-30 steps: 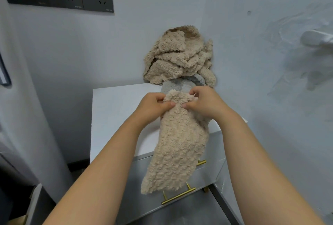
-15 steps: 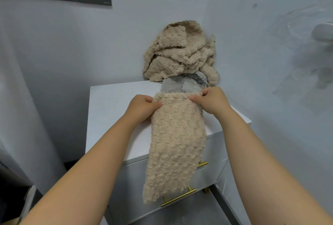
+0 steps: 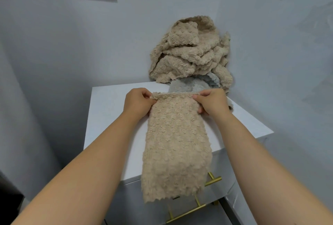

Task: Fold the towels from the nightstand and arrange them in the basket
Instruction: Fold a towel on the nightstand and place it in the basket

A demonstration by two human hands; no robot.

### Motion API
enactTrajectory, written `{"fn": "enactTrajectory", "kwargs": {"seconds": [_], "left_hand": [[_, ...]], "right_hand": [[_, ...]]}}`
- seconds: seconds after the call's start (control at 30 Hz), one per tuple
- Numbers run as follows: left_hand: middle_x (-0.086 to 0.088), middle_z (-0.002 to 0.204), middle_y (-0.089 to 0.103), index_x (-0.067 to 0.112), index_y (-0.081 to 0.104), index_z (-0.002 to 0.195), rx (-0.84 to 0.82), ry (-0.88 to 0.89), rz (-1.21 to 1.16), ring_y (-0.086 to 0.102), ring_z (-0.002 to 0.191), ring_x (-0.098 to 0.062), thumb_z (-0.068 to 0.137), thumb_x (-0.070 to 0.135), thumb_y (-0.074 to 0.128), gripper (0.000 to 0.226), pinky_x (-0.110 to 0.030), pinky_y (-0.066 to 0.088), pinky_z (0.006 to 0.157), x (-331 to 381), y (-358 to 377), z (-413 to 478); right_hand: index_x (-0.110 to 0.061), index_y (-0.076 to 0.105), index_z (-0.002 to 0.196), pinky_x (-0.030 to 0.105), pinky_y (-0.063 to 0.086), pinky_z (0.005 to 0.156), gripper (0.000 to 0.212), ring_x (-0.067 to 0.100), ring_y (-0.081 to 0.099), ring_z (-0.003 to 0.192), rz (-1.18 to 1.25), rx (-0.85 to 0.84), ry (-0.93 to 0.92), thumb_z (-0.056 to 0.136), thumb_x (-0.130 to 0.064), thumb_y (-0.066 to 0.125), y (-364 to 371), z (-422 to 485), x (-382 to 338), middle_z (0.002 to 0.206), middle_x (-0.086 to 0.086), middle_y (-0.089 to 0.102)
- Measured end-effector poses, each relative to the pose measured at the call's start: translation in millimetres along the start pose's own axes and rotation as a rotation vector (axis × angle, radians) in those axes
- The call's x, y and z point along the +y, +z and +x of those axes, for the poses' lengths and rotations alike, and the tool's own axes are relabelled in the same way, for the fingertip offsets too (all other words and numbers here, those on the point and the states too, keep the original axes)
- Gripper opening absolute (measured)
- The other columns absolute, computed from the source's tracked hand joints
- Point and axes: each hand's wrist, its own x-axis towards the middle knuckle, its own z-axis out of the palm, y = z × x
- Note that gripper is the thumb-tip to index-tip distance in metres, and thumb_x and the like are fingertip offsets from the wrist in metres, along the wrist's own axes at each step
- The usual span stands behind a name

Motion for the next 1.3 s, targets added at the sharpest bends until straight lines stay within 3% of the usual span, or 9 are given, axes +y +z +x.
{"fn": "enactTrajectory", "kwargs": {"seconds": [0.1, 0.27, 0.4, 0.5, 0.6, 0.77, 0.93, 1.1, 1.3], "left_hand": [[0.009, 0.069, 0.056, 0.016, 0.063, 0.075, 0.093, 0.046, -0.003, 0.053, 0.066, -0.01, 0.079, 0.014, 0.071, 0.01, -0.02, 0.043, 0.061, -0.1, 1.7, 0.3], [0.006, 0.077, 0.063, 0.023, 0.061, 0.069, 0.103, 0.065, -0.109, 0.064, 0.075, -0.027, 0.079, 0.017, 0.069, 0.015, -0.043, 0.055, 0.074, -2.4, -4.6, -5.3], [0.001, 0.068, 0.059, 0.017, 0.06, 0.066, -0.014, 0.045, -0.2, 0.057, 0.068, -0.02, 0.077, 0.005, 0.07, 0.019, -0.035, 0.052, 0.066, -0.5, -11.1, -13.3], [-0.002, 0.065, 0.055, 0.012, 0.058, 0.067, -0.091, 0.024, -0.339, 0.052, 0.061, -0.013, 0.077, -0.005, 0.068, 0.022, -0.016, 0.044, 0.055, 3.1, -17.9, -21.7], [-0.003, 0.067, 0.06, 0.012, 0.06, 0.069, -0.156, 0.03, -0.421, 0.056, 0.063, -0.013, 0.077, -0.006, 0.068, 0.021, -0.022, 0.044, 0.066, 1.3, -26.5, -26.6], [-0.005, 0.074, 0.064, 0.011, 0.062, 0.071, -0.281, 0.022, -0.488, 0.059, 0.074, -0.018, 0.079, -0.009, 0.064, 0.022, -0.027, 0.046, 0.078, -6.4, -34.9, -36.1], [-0.003, 0.076, 0.064, 0.009, 0.062, 0.075, -0.357, 0.077, -0.407, 0.058, 0.075, -0.013, 0.081, -0.008, 0.063, 0.018, -0.022, 0.045, 0.076, -4.7, -39.2, -46.2], [-0.002, 0.079, 0.064, 0.015, 0.063, 0.066, -0.361, 0.123, -0.201, 0.055, 0.083, -0.015, 0.083, -0.003, 0.05, 0.028, -0.025, 0.04, 0.078, -2.0, -34.8, -56.7], [0.0, 0.079, 0.071, 0.014, 0.062, 0.05, -0.247, 0.089, -0.184, 0.065, 0.093, -0.015, 0.093, 0.018, 0.054, 0.044, -0.028, 0.046, 0.087, -2.4, -34.8, -64.1]], "right_hand": [[-0.013, 0.067, 0.071, 0.03, 0.051, 0.053, 0.018, 0.012, 0.065, 0.047, 0.137, 0.066, -0.057, 0.089, -0.01, 0.065, 13.3, -2.2, 0.0, 0.058, 0.009, 0.065], [-0.011, 0.072, 0.075, 0.028, 0.05, 0.064, 0.013, 0.012, 0.059, 0.057, 0.095, 0.139, -0.207, 0.086, -0.015, 0.069, 21.6, -9.4, 5.4, 0.061, 0.0, 0.064], [-0.004, 0.07, 0.074, 0.017, 0.045, 0.051, 0.009, 0.004, 0.053, 0.046, 0.418, -0.043, -0.076, 0.083, -0.003, 0.069, 13.5, -15.9, 6.6, 0.053, -0.001, 0.06], [-0.007, 0.069, 0.071, 0.024, 0.046, 0.061, 0.011, 0.013, 0.054, 0.058, 0.537, -0.196, -0.016, 0.081, -0.002, 0.068, 3.2, -15.4, 10.8, 0.06, 0.003, 0.062], [-0.006, 0.069, 0.071, 0.027, 0.051, 0.069, 0.015, 0.018, 0.059, 0.065, 0.604, -0.304, 0.007, 0.082, 0.002, 0.063, -8.4, -19.0, 12.8, 0.066, 0.005, 0.067], [-0.005, 0.07, 0.07, 0.031, 0.051, 0.083, 0.018, 0.02, 0.063, 0.074, 0.551, -0.379, -0.001, 0.082, 0.005, 0.062, -18.5, -31.0, 11.8, 0.072, 0.007, 0.069], [-0.002, 0.065, 0.077, 0.026, 0.052, 0.08, 0.011, 0.019, 0.062, 0.078, 0.546, -0.366, 0.024, 0.083, 0.006, 0.061, -21.7, -38.8, 14.0, 0.074, 0.007, 0.068], [0.014, 0.063, 0.099, 0.022, 0.055, 0.081, 0.017, 0.018, 0.064, 0.095, 0.484, -0.38, 0.041, 0.082, 0.012, 0.059, -26.0, -49.0, 17.1, 0.111, 0.012, 0.066], [-0.007, 0.063, 0.065, 0.011, 0.045, 0.075, 0.025, 0.011, 0.06, 0.098, 0.177, -0.298, -0.043, 0.085, 0.004, 0.055, -19.8, -59.0, 11.5, 0.106, 0.001, 0.065]]}}
